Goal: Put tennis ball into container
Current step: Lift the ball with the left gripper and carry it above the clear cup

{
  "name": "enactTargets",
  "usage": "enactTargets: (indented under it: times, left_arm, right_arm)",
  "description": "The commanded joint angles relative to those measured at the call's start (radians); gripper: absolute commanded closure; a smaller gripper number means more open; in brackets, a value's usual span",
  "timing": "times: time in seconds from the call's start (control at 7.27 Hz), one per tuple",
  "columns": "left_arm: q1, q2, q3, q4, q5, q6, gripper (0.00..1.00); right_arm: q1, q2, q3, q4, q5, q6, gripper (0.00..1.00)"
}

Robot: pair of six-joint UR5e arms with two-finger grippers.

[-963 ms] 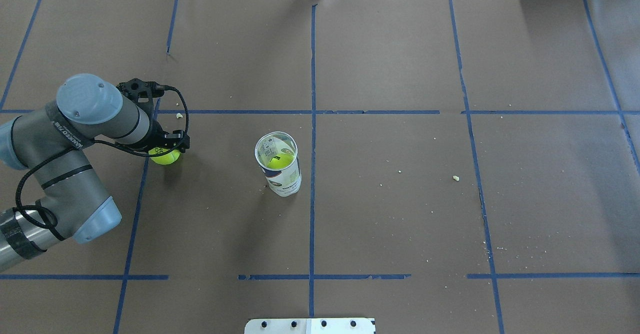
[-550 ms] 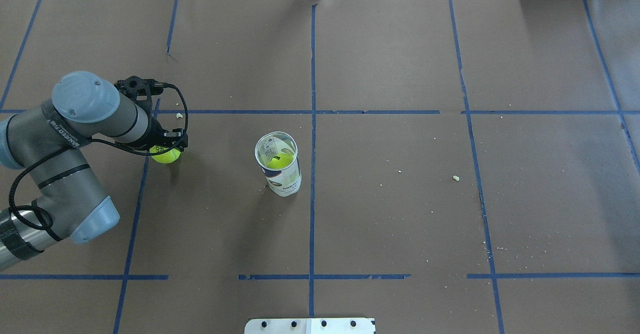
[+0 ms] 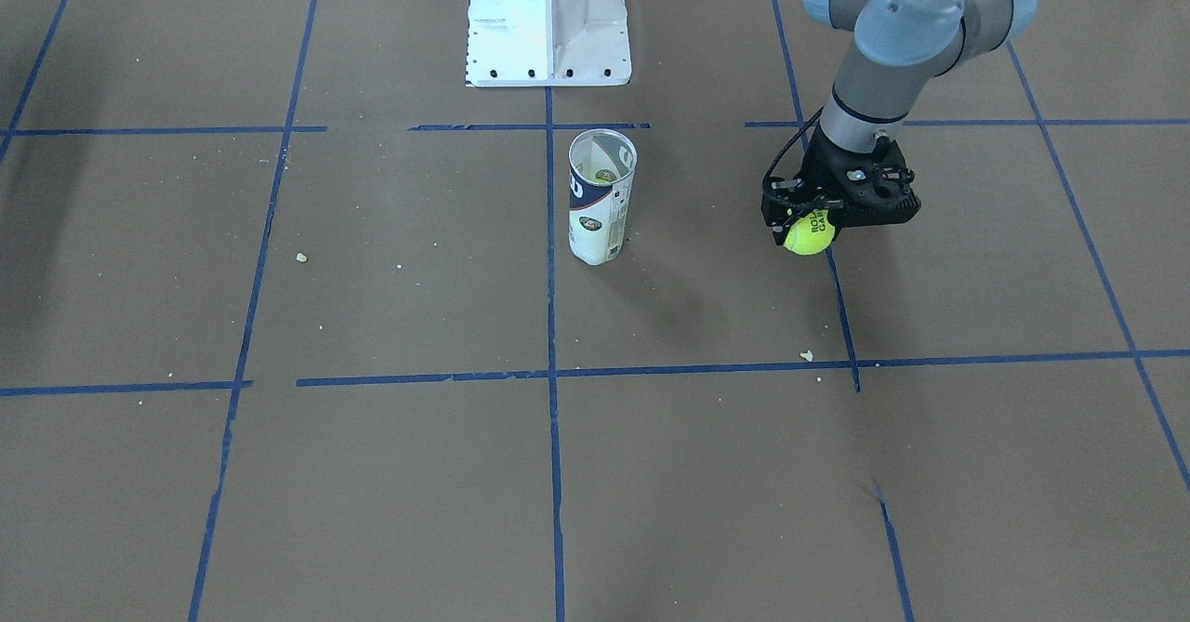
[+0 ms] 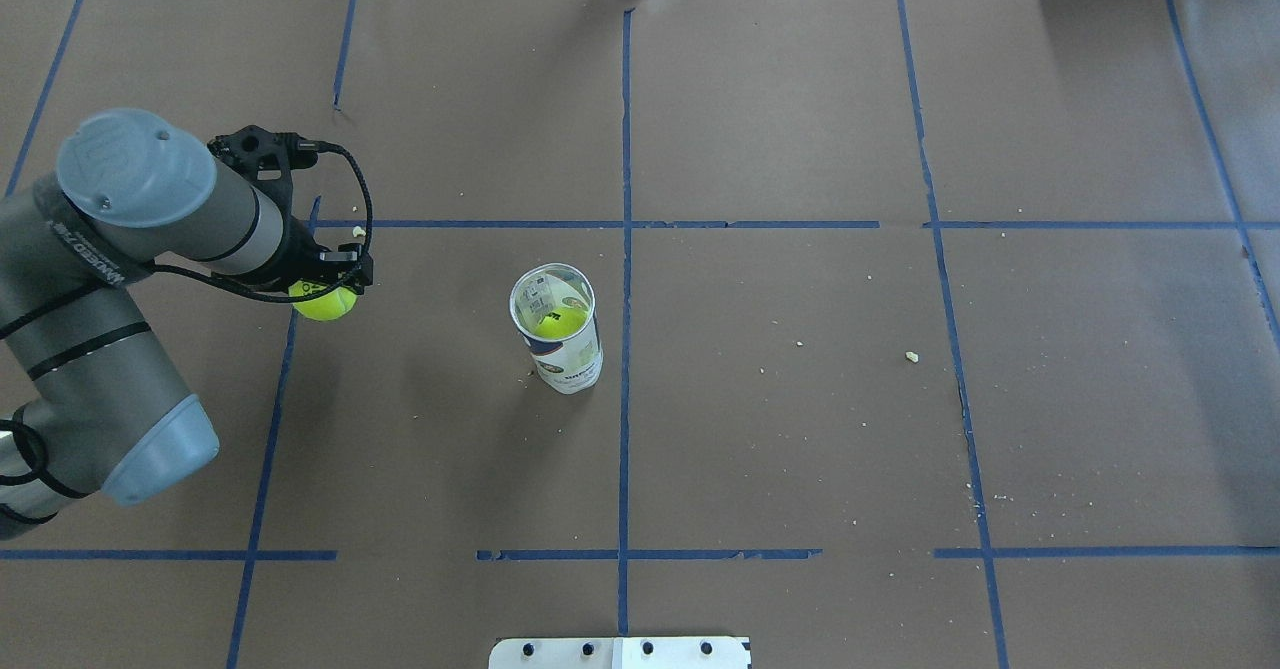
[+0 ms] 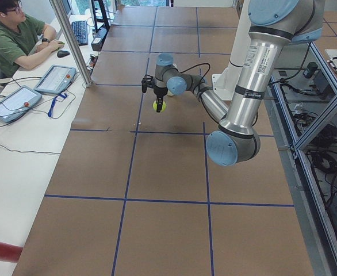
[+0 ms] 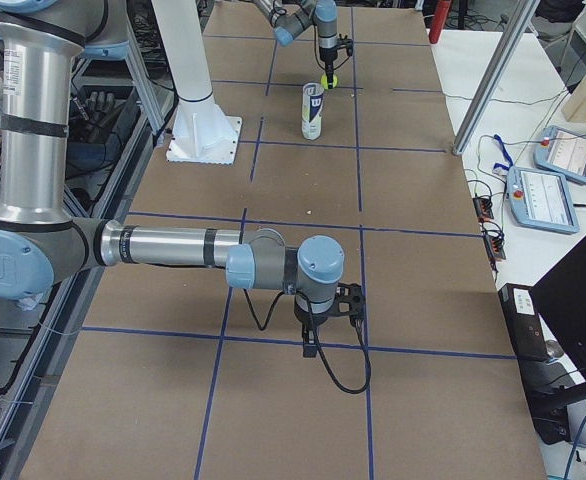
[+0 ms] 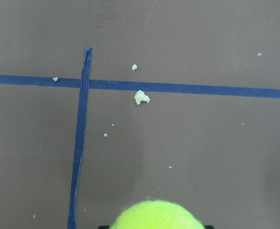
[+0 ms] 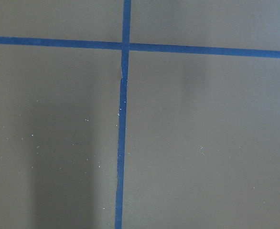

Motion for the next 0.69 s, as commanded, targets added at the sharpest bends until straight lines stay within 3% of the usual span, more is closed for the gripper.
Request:
enactTargets:
  times: [0.0, 0.28, 0.55]
  left_arm:
    - [-0.081, -0.006, -0.143, 0.140, -0.046, 0.000, 0.69]
    - [-0.100, -0.047, -0.252, 0.292, -0.082, -0.011, 0.69]
    - [-0.079, -0.156, -0.241, 0.370, -0.114, -0.116, 0.68]
  right_arm:
    - [0.000, 0.001, 0.000, -0.001, 0.000, 0.000, 0.00]
    - [0.000, 0.001, 0.000, 0.000, 0.000, 0.000, 0.00]
    - [0.000, 0.001, 0.000, 0.000, 0.000, 0.000, 0.00]
